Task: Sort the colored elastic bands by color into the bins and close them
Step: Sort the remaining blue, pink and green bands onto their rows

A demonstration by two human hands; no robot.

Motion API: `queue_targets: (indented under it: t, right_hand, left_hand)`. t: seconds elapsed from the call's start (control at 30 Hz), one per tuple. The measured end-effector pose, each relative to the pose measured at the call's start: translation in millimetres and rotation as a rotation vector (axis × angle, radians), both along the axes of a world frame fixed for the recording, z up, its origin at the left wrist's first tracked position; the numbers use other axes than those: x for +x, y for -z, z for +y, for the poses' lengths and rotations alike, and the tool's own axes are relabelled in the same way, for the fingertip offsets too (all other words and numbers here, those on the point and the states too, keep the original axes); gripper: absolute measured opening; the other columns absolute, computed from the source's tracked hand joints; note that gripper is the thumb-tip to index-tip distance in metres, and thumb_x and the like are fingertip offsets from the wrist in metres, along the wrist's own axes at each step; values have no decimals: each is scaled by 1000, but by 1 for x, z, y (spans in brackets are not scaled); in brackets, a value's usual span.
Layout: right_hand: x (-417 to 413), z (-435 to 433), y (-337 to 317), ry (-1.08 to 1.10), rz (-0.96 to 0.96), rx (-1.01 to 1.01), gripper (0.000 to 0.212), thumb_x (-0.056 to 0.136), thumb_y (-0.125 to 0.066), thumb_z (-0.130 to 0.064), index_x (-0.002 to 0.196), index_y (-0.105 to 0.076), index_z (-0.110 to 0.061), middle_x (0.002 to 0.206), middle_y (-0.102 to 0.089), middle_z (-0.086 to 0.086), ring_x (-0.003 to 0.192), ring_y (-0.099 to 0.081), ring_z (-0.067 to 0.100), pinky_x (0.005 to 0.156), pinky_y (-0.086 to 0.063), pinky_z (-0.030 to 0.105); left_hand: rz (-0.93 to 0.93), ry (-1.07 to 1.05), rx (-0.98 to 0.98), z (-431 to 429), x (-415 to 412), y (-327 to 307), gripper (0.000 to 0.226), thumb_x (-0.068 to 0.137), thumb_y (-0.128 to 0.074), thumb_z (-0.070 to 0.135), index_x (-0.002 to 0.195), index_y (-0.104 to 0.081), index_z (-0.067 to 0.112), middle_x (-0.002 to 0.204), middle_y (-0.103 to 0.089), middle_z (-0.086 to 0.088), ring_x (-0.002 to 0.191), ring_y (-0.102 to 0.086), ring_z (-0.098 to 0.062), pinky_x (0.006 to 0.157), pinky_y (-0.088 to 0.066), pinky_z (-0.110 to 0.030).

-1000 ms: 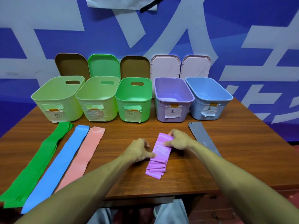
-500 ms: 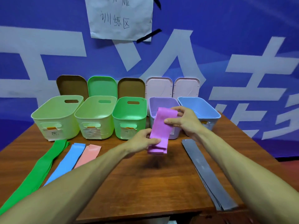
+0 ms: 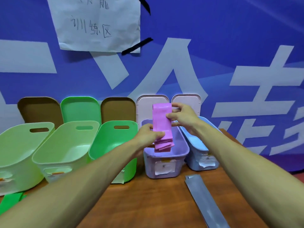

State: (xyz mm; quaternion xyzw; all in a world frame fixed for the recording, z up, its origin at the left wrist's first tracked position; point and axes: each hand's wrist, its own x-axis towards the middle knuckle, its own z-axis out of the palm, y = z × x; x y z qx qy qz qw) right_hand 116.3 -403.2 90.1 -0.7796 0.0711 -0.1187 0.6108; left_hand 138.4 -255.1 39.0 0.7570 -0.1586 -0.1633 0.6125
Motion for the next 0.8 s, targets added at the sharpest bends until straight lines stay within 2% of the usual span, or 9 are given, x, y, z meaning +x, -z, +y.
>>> queue_targets:
  t: [0.1, 0.2, 0.3, 0.43, 0.53, 0.6, 0.67, 0.73, 0.8]
  right_hand:
    - [43, -16, 28, 66, 74, -49, 39, 83, -61, 6, 121, -56, -4, 94, -63, 15, 71, -61, 18, 51, -54, 25]
    - [75, -27, 65, 112, 174, -95, 35, 81, -61, 7, 115, -58, -2, 85, -64, 12, 69, -59, 20, 60, -58, 36]
    - [95, -28, 98, 114, 298, -250, 28, 80, -58, 5, 107, -61, 1, 83, -64, 15, 71, -62, 25, 68, -59, 48]
    - [106, -25, 123, 87, 422, -419, 26, 79, -54, 6, 105, -60, 3, 92, -63, 21, 75, -65, 34, 68, -58, 54]
    - [101, -16, 130, 0, 507, -649, 27, 82, -61, -2, 109, -57, 1, 106, -63, 21, 86, -68, 35, 70, -58, 44]
    - [97, -10, 128, -68, 561, -793, 3, 84, -60, -5, 85, -57, -6, 93, -65, 15, 66, -65, 27, 51, -55, 32]
    - [93, -7, 124, -105, 614, -905, 20, 87, -54, -7, 69, -46, -12, 74, -56, 8, 56, -54, 21, 44, -41, 24]
    - [84, -5, 112, -110, 605, -1009, 8, 88, -50, -8, 81, -51, -10, 79, -51, 7, 69, -52, 25, 57, -40, 27]
    - [75, -8, 102, -109, 591, -1056, 20, 88, -50, -7, 107, -58, -7, 95, -56, 11, 87, -55, 30, 68, -45, 32]
  left_hand:
    - [40, 44, 181, -19, 35, 11, 8, 82, -54, 4, 85, -57, 11, 69, -57, -3, 59, -57, -14, 64, -48, -27]
    - [-37, 92, 450, -34, 61, 24, 16, 81, -45, -6, 75, -55, 5, 62, -52, -8, 51, -55, -18, 51, -53, -27]
    - [-158, 228, 802, -46, 72, 35, 19, 84, -51, -1, 67, -56, 5, 60, -55, -9, 34, -53, -10, 39, -47, -21]
    - [-311, 347, 1060, -54, 74, 41, 12, 88, -54, 9, 76, -56, 6, 70, -59, -8, 48, -56, -17, 47, -46, -24]
    - [-439, 335, 1098, -56, 69, 36, 8, 88, -54, 13, 82, -52, 9, 73, -56, -8, 63, -53, -23, 48, -37, -25]
    - [-467, 308, 1071, -54, 66, 30, 5, 88, -55, 13, 87, -54, 9, 86, -58, -12, 76, -53, -26, 52, -39, -28]
    - [-473, 292, 1017, -47, 62, 27, 19, 87, -54, 13, 101, -60, 2, 101, -64, -15, 91, -58, -30, 68, -46, -31]
    - [-490, 278, 938, -38, 55, 23, 23, 86, -53, 12, 106, -63, 5, 111, -66, -14, 101, -61, -30, 81, -50, -35]
    - [-515, 247, 863, -28, 45, 16, 28, 85, -52, 9, 110, -65, 11, 114, -67, -11, 104, -60, -27, 88, -50, -36]
